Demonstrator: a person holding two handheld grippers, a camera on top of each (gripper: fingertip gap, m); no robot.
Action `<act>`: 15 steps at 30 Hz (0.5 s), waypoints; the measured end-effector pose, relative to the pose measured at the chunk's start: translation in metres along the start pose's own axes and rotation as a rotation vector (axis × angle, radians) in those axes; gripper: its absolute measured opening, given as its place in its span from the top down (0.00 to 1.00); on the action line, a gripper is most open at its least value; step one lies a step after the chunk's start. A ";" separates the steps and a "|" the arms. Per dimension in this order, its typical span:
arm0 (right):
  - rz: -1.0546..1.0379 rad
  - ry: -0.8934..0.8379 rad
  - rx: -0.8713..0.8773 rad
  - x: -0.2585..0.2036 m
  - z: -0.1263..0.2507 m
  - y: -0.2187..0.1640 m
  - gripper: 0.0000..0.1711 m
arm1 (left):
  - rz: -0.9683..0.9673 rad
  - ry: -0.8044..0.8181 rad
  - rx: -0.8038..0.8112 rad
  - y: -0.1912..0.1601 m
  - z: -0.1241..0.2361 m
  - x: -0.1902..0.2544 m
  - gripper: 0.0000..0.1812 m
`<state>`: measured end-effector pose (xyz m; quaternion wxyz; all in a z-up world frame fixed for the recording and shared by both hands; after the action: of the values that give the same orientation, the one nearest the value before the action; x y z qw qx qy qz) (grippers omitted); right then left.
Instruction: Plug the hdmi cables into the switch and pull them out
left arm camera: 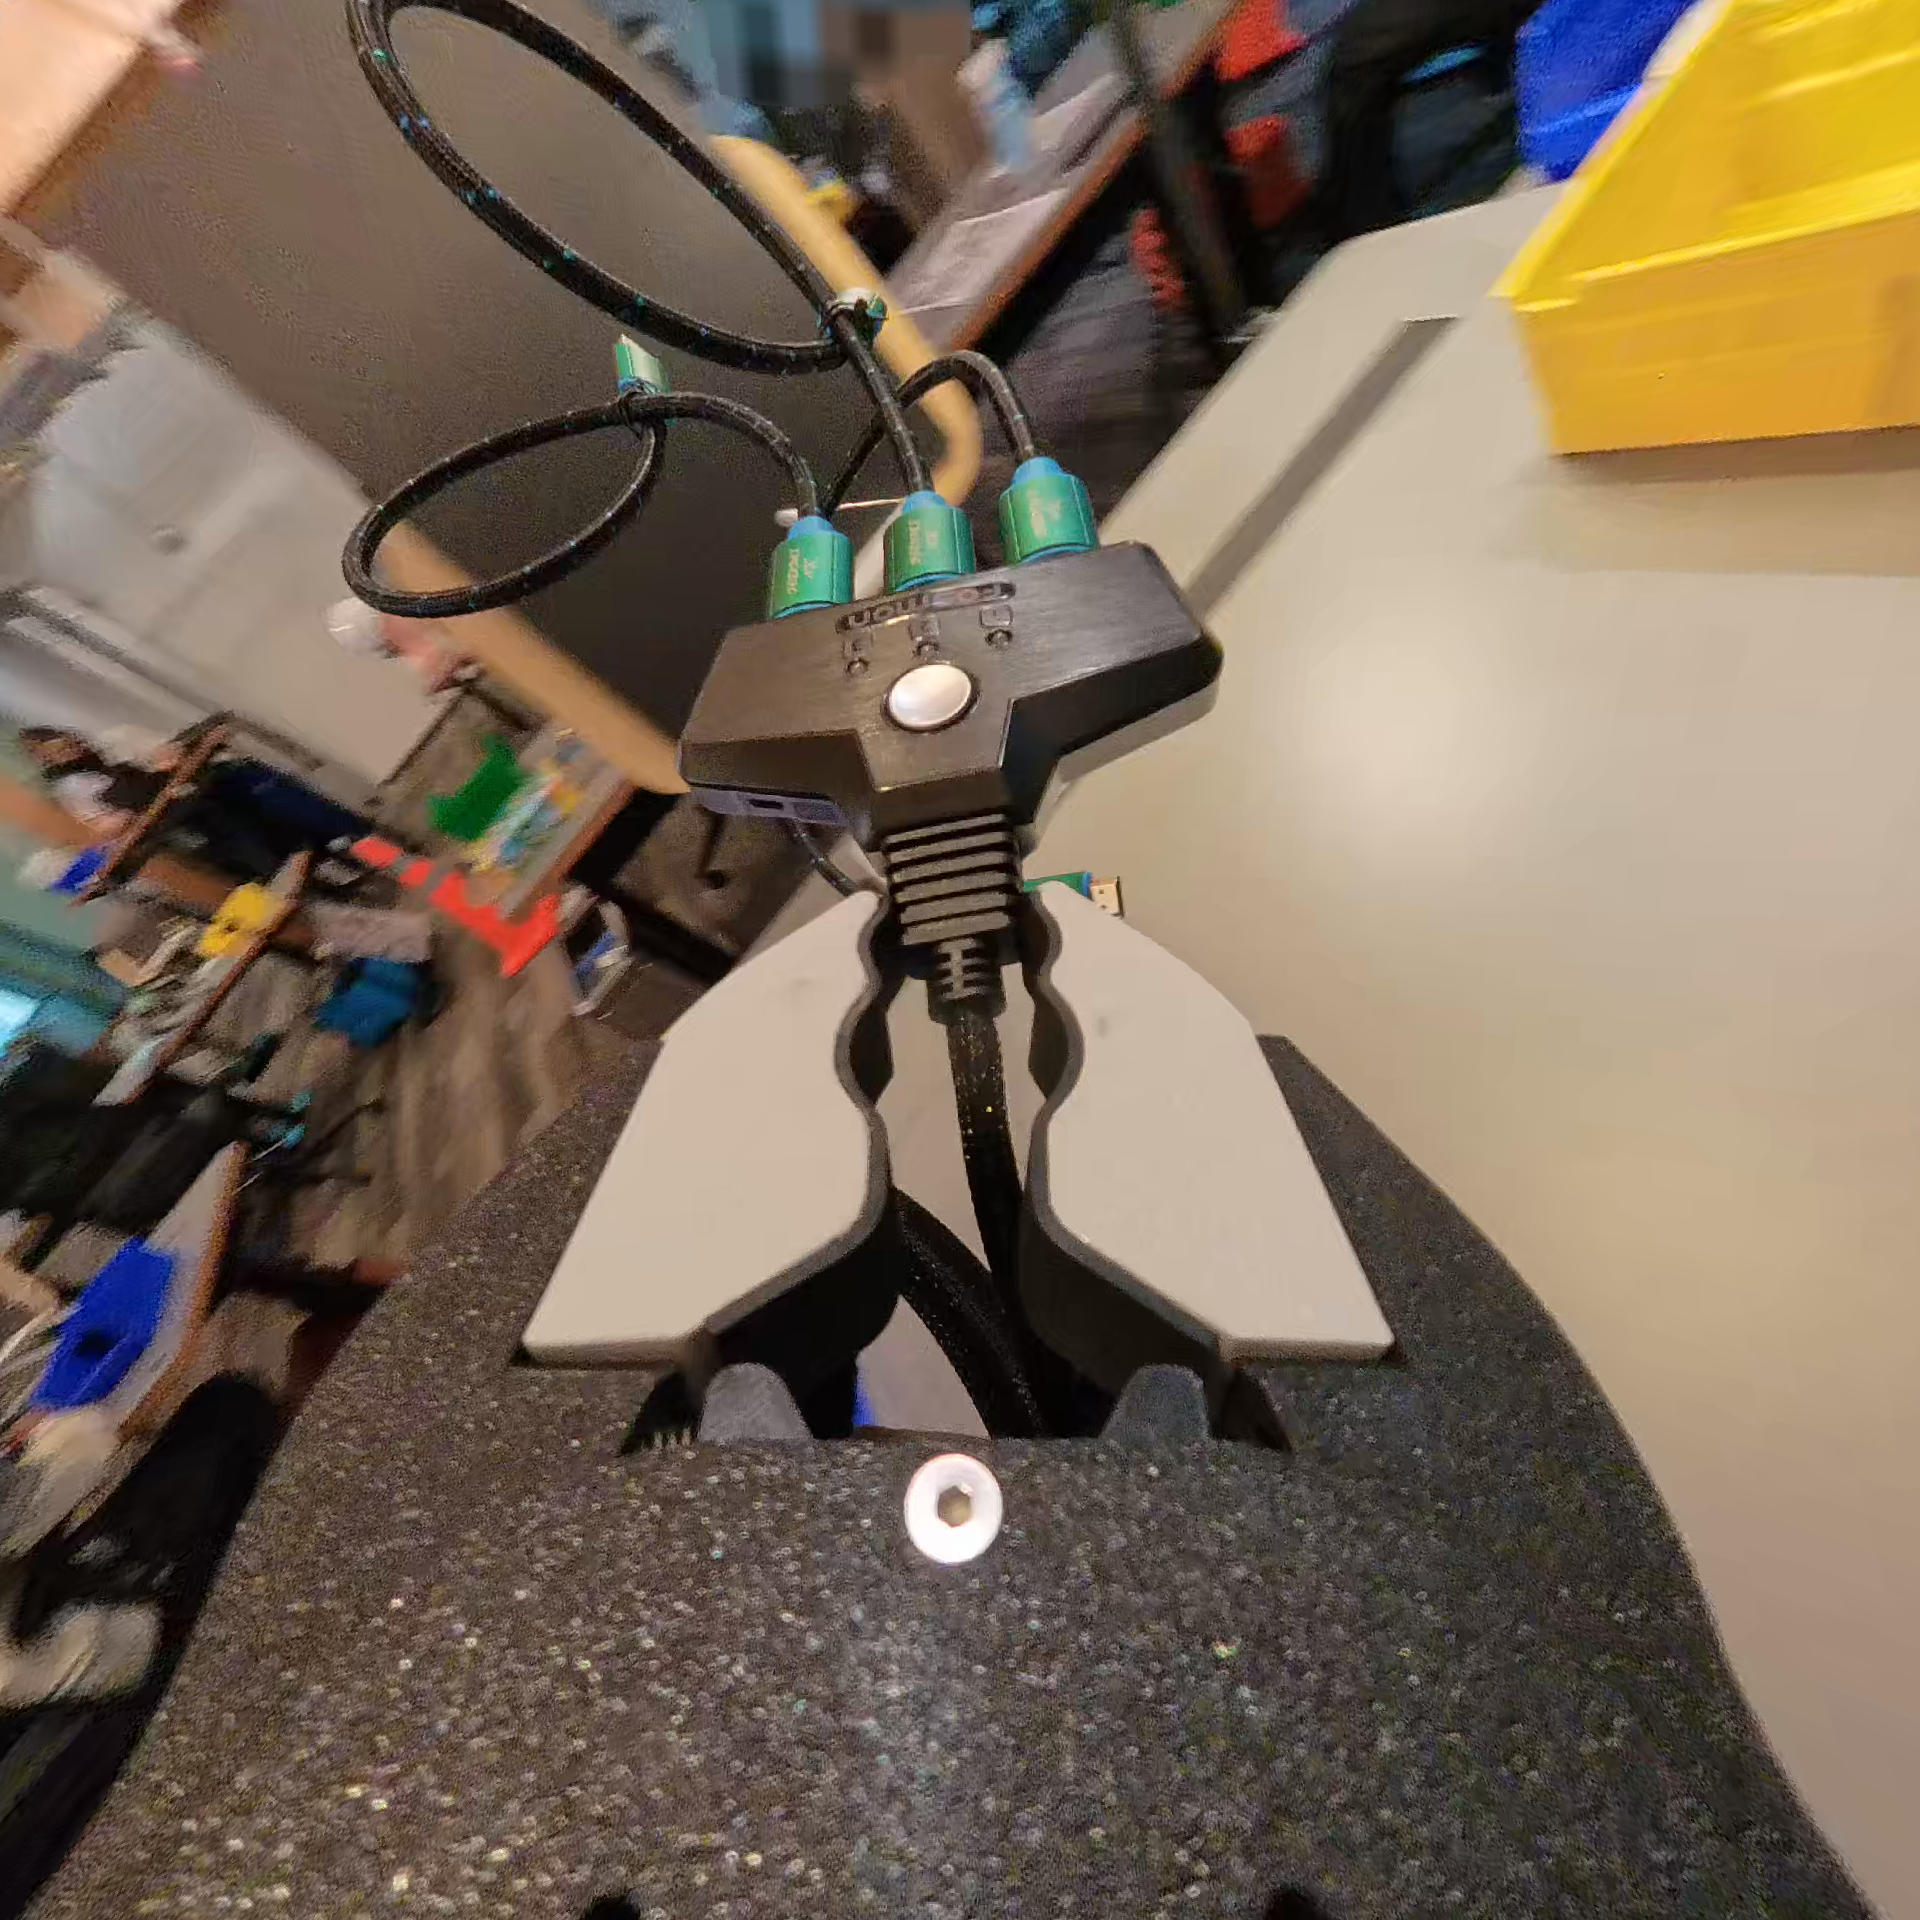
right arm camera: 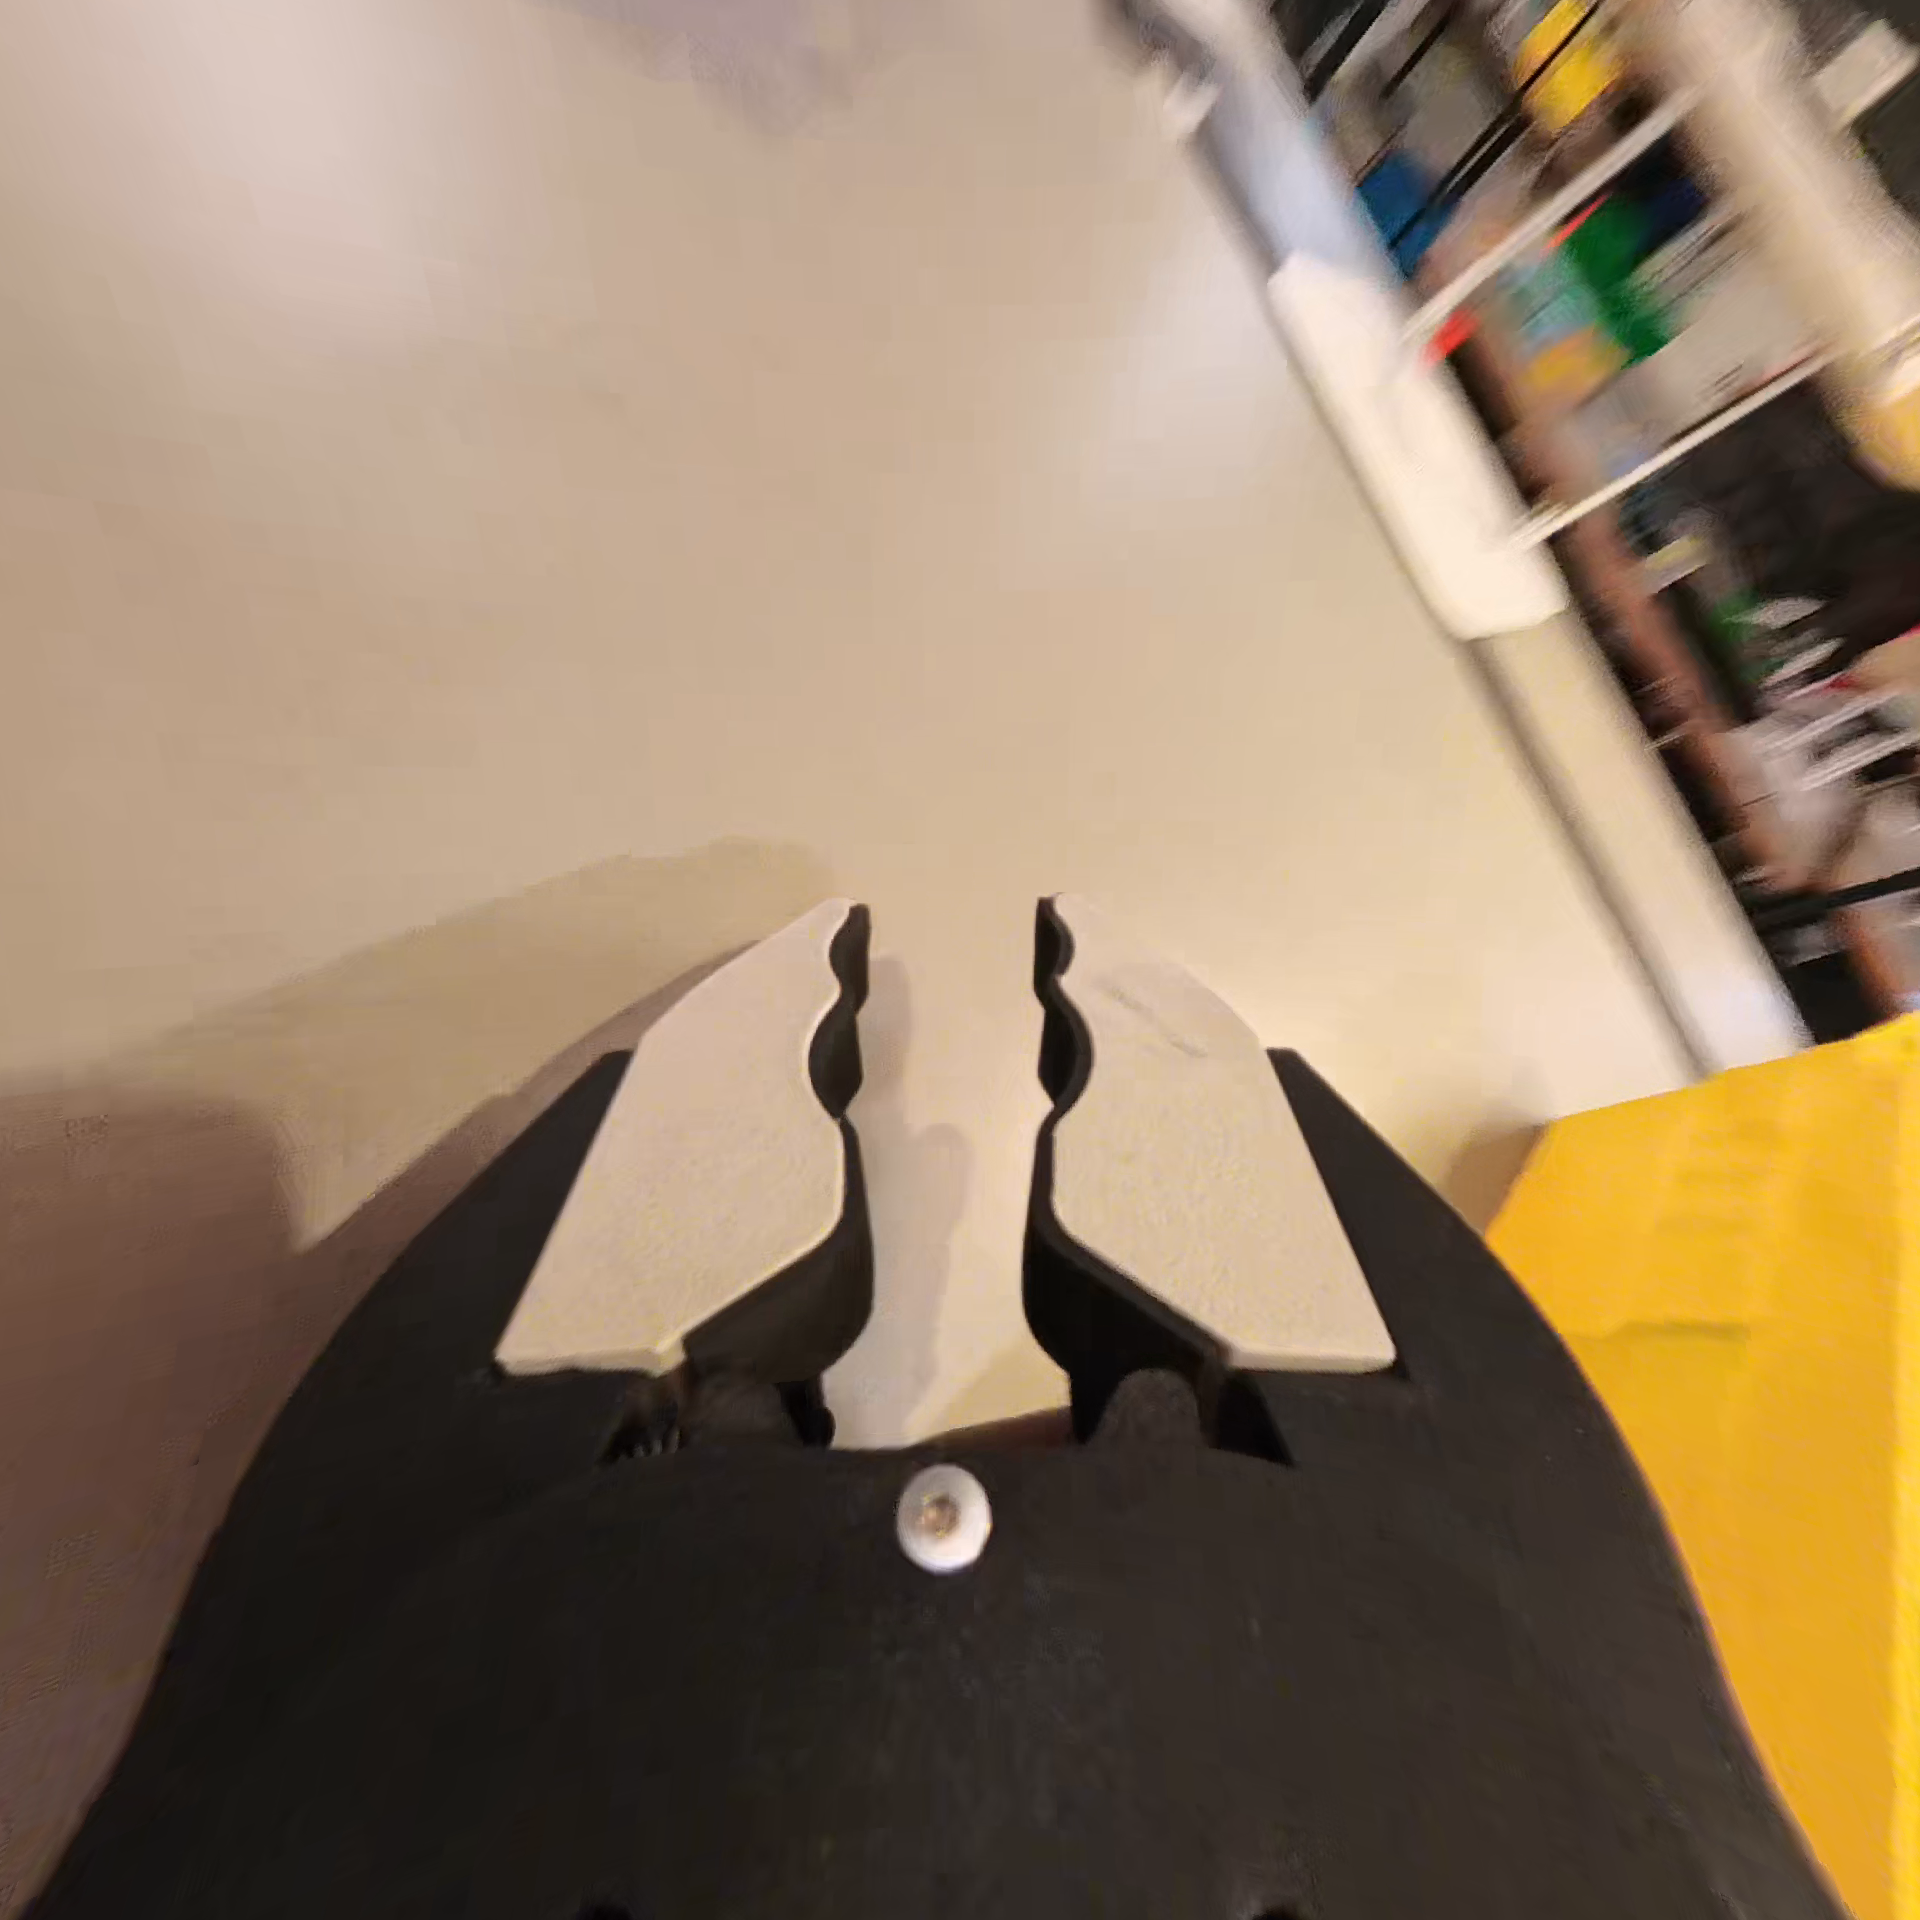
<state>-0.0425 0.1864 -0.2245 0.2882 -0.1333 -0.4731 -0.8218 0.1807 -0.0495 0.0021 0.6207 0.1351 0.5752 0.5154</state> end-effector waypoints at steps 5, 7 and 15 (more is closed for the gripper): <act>0.138 -0.207 0.194 0.004 0.006 0.035 0.81 | -0.003 -0.314 -0.019 -0.031 -0.058 0.116 0.88; 0.219 -0.240 0.203 0.001 0.004 0.042 0.80 | 0.025 -0.421 -0.056 -0.050 -0.076 0.155 0.88; 0.429 -0.184 0.086 -0.016 -0.032 0.033 0.72 | 0.029 -0.553 -0.103 -0.083 -0.088 0.208 0.88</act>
<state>-0.0082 0.1524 -0.2258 0.4174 -0.2930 -0.4926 -0.7052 0.1055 0.0427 -0.2073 0.7528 0.2468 0.3550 0.4963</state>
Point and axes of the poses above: each gripper's, where its closed fingertips meet, z back along the fingers, y out of its top, x = y × z across the jaws, the point moved 5 cm from there along z, back along the fingers
